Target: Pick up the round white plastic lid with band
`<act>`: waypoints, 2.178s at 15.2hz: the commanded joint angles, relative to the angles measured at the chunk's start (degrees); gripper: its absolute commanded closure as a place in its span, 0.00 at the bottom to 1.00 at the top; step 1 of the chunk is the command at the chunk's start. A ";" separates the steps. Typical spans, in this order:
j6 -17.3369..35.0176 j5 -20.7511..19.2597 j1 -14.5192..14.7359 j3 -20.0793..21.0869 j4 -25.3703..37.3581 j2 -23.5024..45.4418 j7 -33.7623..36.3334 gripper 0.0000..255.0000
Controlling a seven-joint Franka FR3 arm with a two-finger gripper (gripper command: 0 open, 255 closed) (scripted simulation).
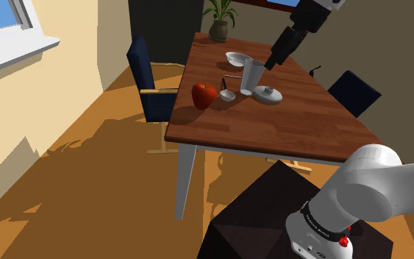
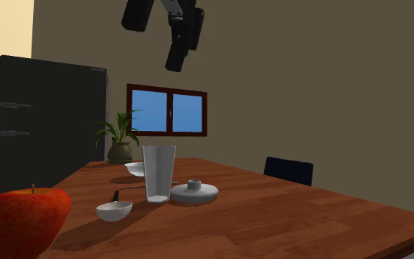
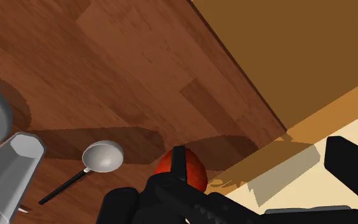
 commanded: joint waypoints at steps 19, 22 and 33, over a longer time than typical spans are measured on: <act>9.84 -7.76 -3.18 -19.28 5.81 23.13 -23.83 0.00; 11.18 -7.48 -3.34 -22.33 8.82 28.65 -28.01 0.00; 13.09 -0.18 -6.37 -30.74 25.22 52.75 -44.70 0.00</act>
